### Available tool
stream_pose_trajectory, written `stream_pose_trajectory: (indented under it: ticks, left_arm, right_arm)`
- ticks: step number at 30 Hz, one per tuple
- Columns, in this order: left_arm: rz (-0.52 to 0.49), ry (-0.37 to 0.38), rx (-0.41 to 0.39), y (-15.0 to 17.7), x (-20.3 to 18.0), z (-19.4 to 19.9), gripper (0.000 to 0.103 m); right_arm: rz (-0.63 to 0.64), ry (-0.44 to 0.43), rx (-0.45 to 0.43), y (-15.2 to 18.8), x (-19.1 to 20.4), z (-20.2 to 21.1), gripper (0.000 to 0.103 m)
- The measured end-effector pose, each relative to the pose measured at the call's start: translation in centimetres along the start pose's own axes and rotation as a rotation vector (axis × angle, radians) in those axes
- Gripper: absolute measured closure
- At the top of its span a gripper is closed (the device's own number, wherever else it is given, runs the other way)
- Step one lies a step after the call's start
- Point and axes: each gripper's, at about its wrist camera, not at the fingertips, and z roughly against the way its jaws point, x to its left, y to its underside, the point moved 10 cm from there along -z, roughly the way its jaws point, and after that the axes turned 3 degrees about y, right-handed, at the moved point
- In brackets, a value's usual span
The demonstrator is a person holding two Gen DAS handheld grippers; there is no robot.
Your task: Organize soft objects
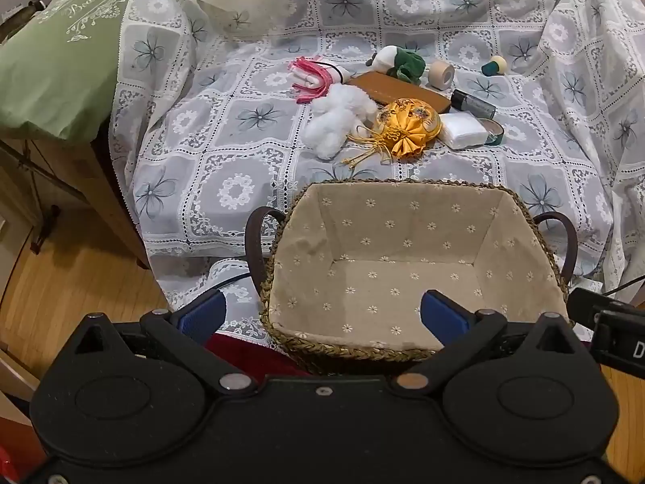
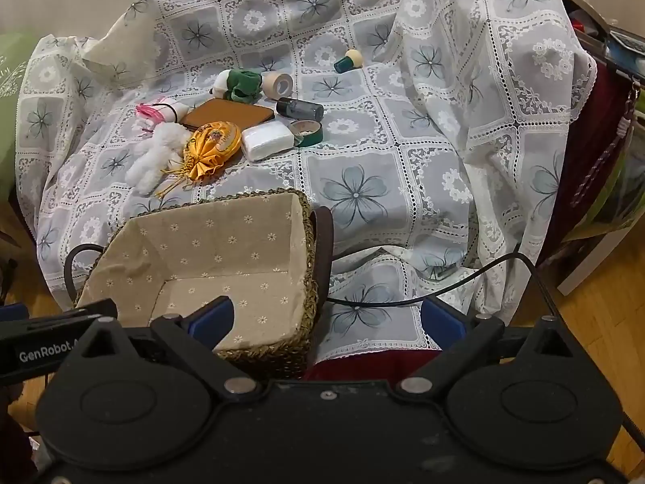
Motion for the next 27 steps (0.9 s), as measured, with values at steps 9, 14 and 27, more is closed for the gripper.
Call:
stream_pose_trajectory:
  ticks: [9,14,27]
  left_arm:
    - [0.008,-0.003,0.0,-0.02,0.22,0.1,0.004]
    - [0.009,-0.002,0.001,-0.06,0.21,0.07,0.004]
    - [0.011,-0.003,0.0,0.09,0.25,-0.04,0.004]
  right_arm:
    - [-0.007,0.0,0.002,0.21,0.0,-0.14,0.003]
    - [-0.008,0.0,0.003,0.23,0.0,-0.14,0.003]
    - [-0.01,-0.001,0.005,0.42,0.11,-0.09,0.003]
